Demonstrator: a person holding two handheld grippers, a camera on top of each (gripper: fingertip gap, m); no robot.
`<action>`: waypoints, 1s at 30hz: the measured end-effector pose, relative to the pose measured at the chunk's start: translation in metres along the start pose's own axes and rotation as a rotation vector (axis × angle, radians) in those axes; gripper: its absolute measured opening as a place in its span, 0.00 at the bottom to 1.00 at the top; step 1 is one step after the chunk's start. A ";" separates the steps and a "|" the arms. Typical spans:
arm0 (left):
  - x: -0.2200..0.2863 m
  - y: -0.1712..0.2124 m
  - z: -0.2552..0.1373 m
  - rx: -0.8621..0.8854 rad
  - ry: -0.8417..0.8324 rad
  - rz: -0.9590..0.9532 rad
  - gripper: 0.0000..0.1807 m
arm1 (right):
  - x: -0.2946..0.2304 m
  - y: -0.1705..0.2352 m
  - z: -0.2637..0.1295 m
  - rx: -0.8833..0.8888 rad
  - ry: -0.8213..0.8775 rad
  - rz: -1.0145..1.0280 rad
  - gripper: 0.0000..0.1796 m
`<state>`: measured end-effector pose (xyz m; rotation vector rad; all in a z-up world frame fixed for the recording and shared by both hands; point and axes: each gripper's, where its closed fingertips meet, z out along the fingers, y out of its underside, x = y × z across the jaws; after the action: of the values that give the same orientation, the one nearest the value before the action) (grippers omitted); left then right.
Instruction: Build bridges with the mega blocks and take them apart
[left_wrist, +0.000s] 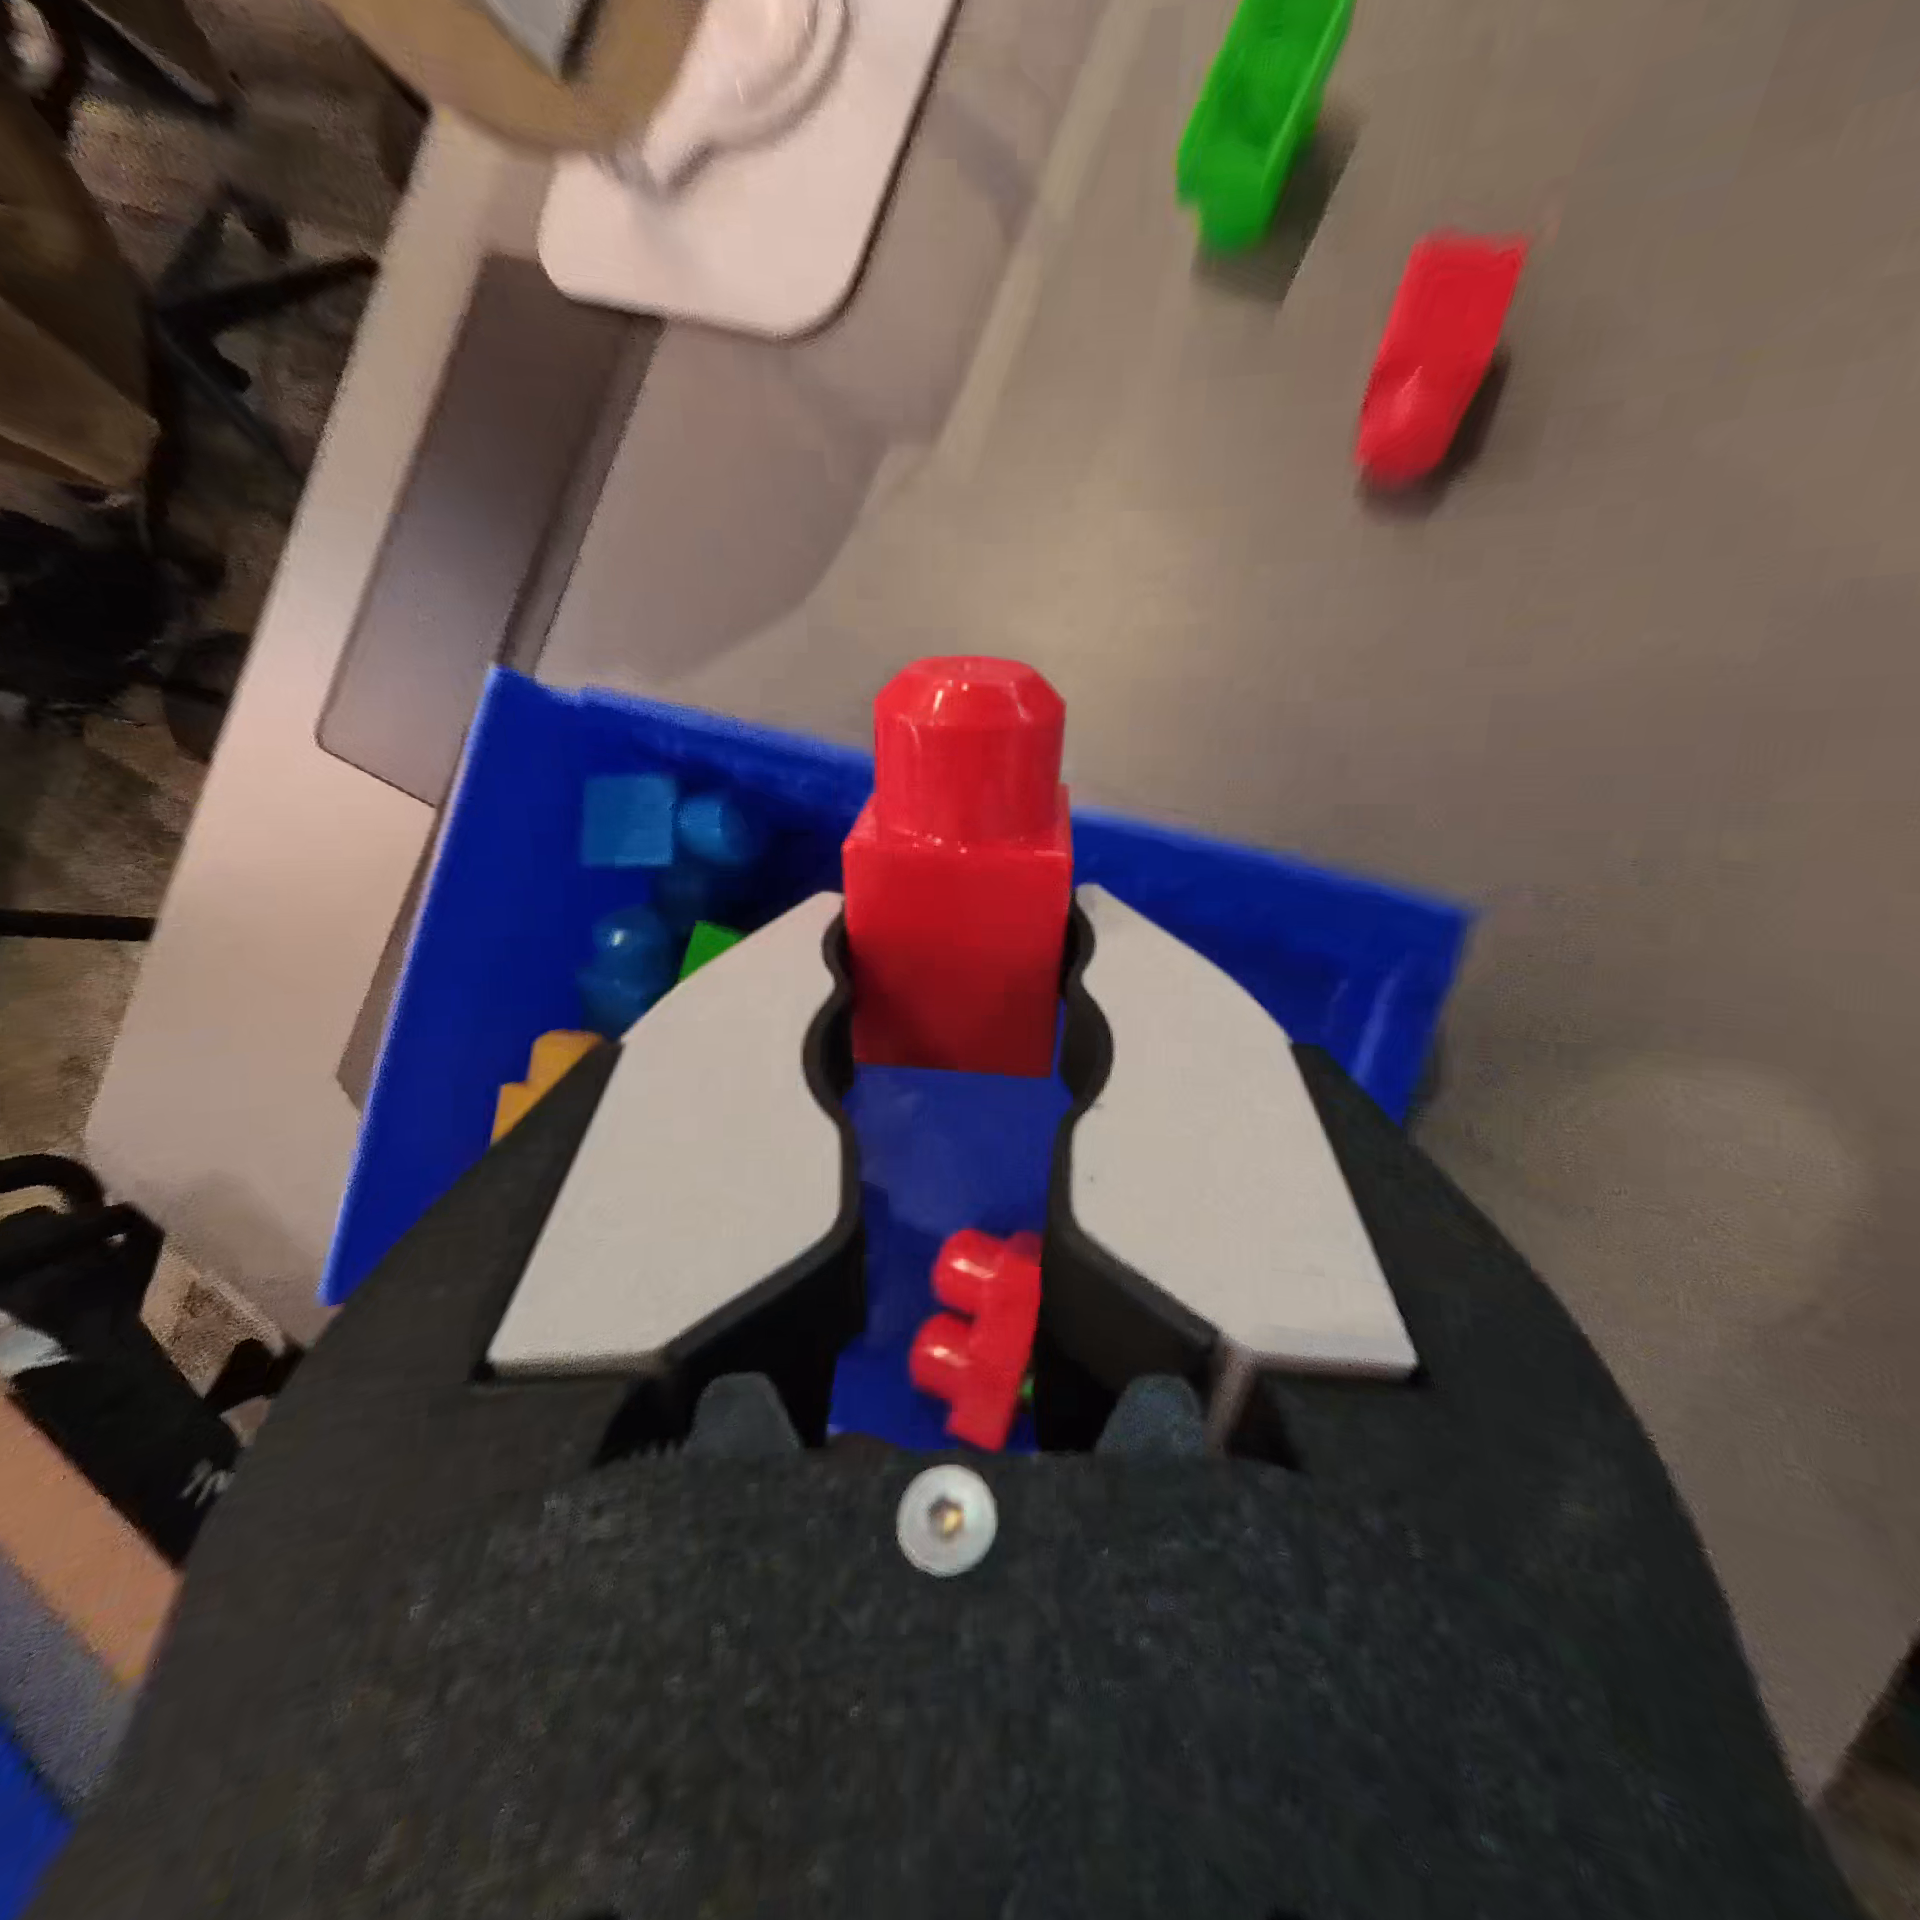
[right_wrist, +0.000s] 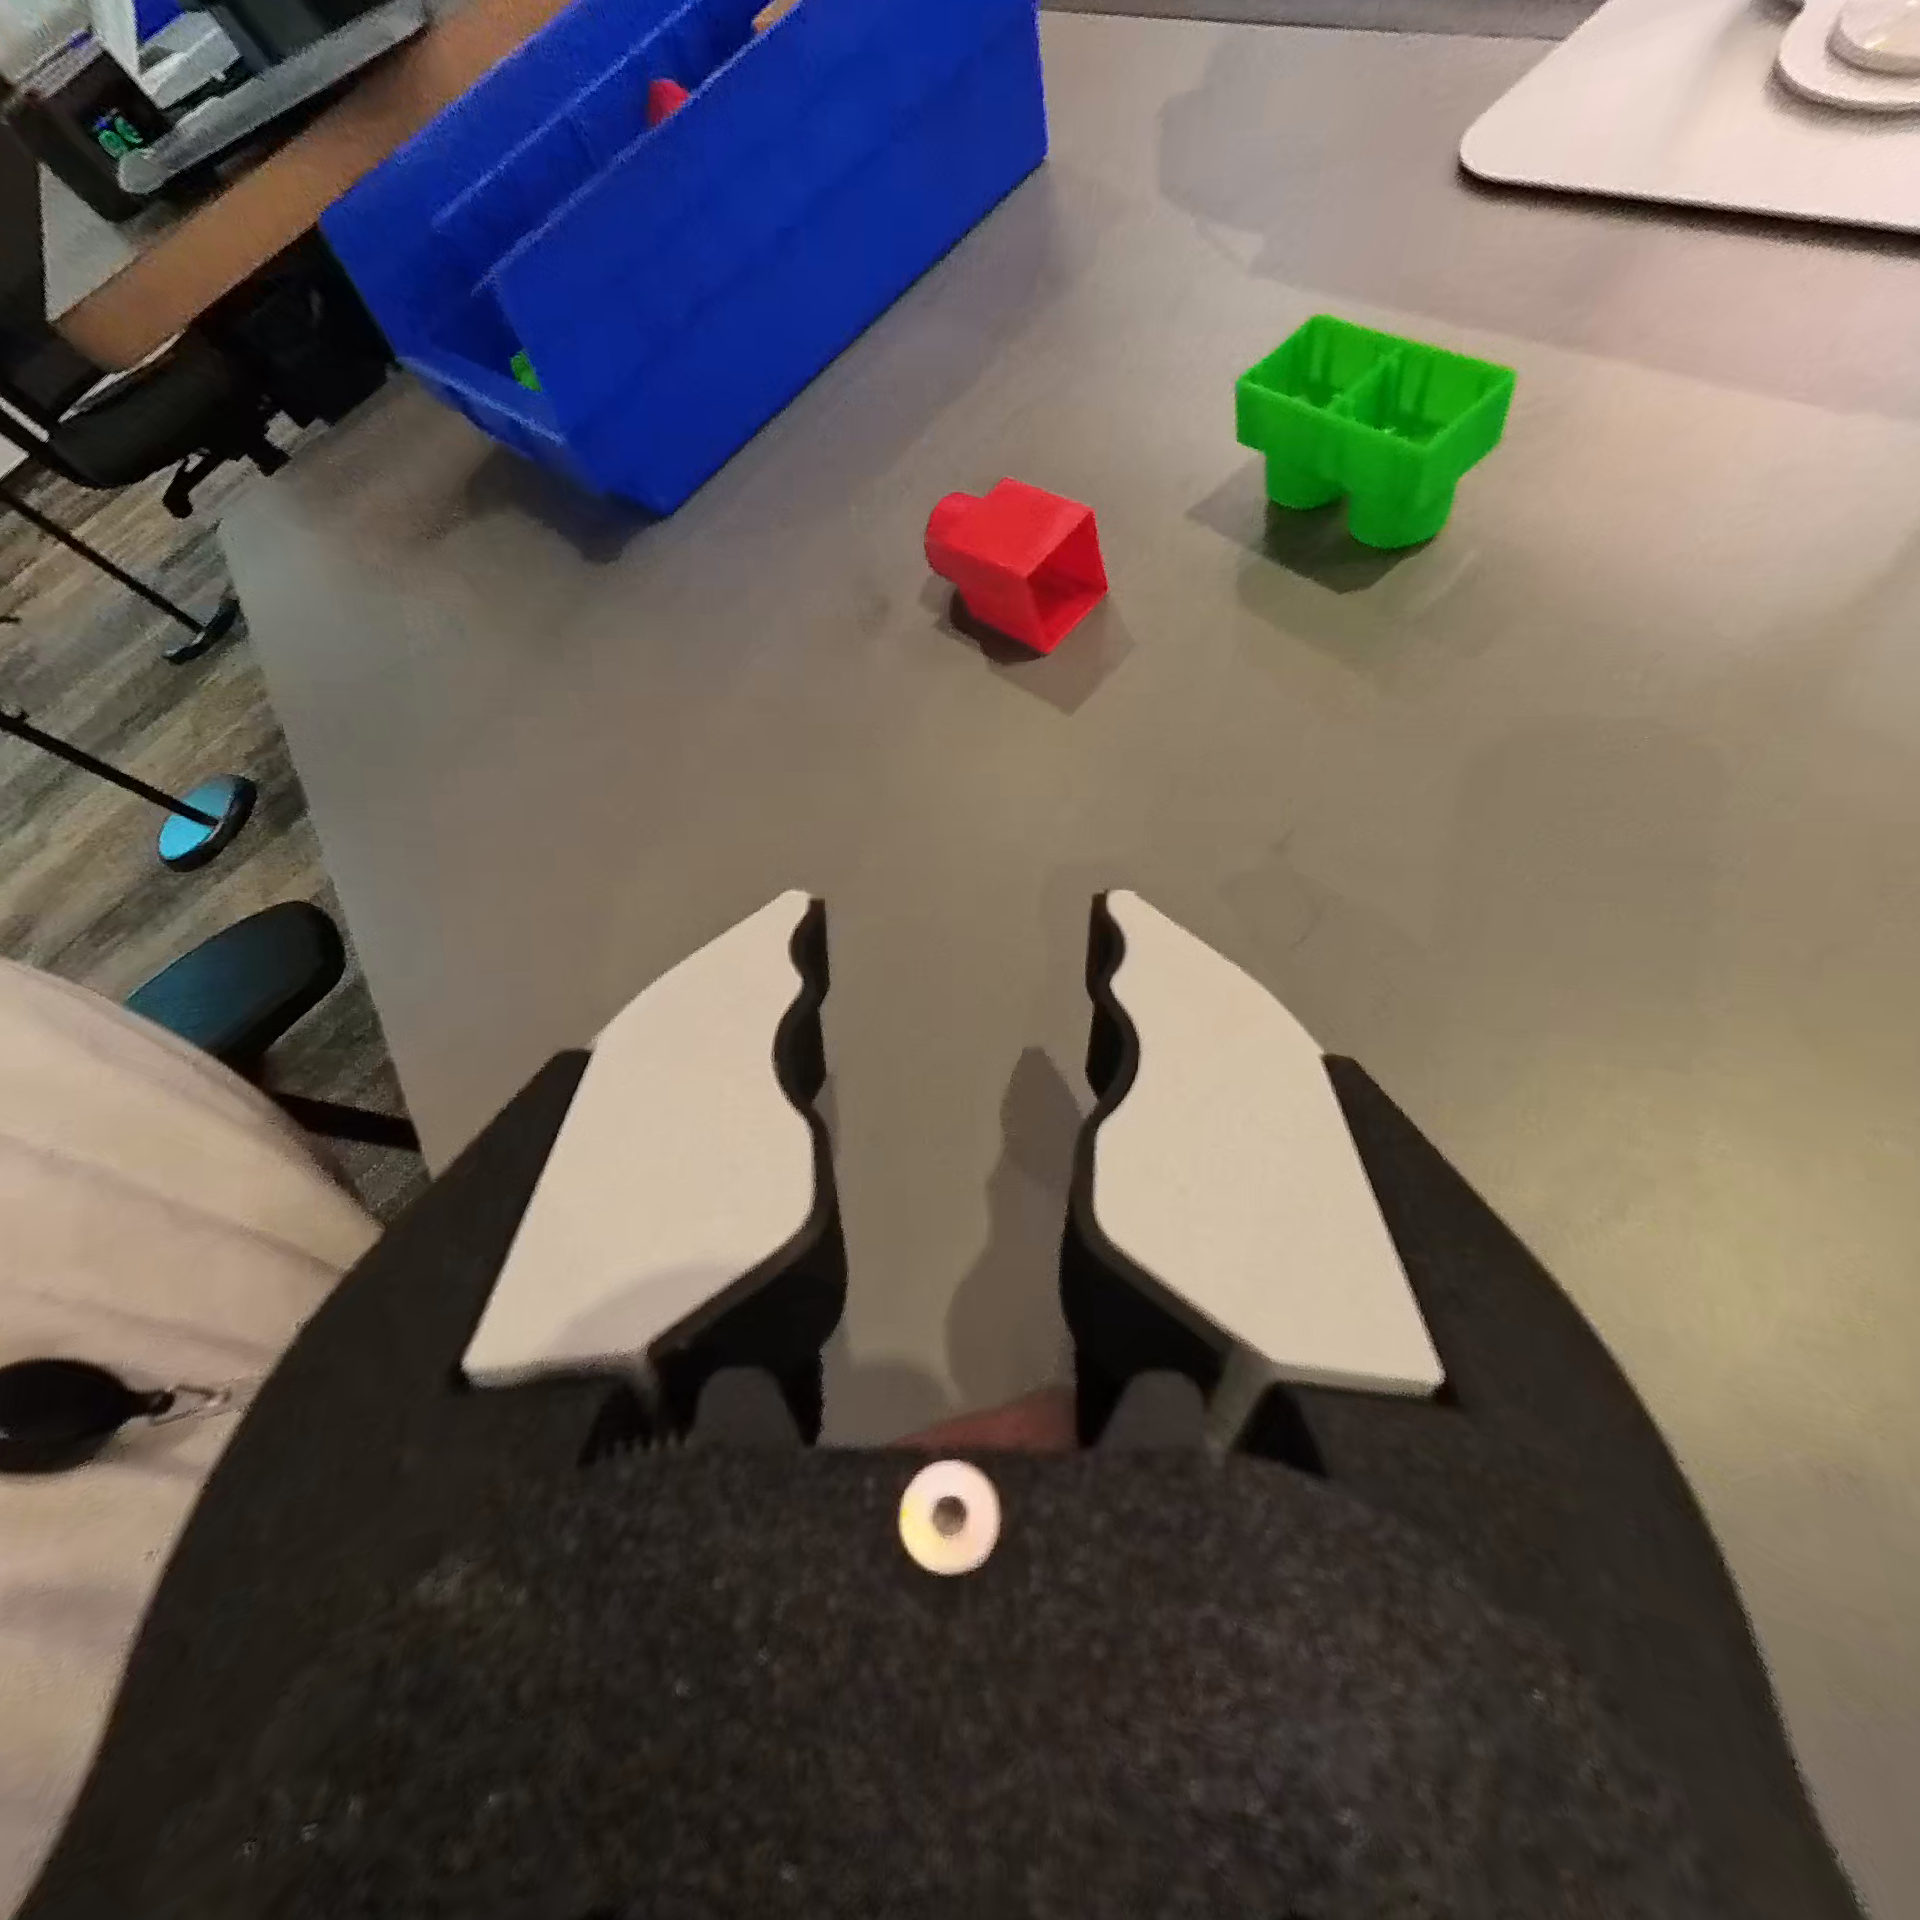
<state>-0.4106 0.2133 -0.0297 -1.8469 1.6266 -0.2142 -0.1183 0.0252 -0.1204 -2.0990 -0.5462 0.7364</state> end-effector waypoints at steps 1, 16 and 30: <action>0.014 -0.011 -0.007 0.026 -0.036 -0.018 0.20 | -0.002 0.000 -0.002 0.003 -0.011 -0.015 0.27; 0.202 -0.032 0.109 -0.277 0.167 -0.186 0.20 | -0.013 0.020 -0.036 0.012 -0.085 -0.091 0.26; 0.179 -0.012 0.151 -0.496 0.260 -0.256 0.20 | -0.013 0.025 -0.025 -0.042 -0.065 -0.147 0.27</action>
<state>-0.2831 0.1019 -0.1916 -2.4980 1.7207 -0.1773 -0.1080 -0.0108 -0.1247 -2.0543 -0.7486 0.7156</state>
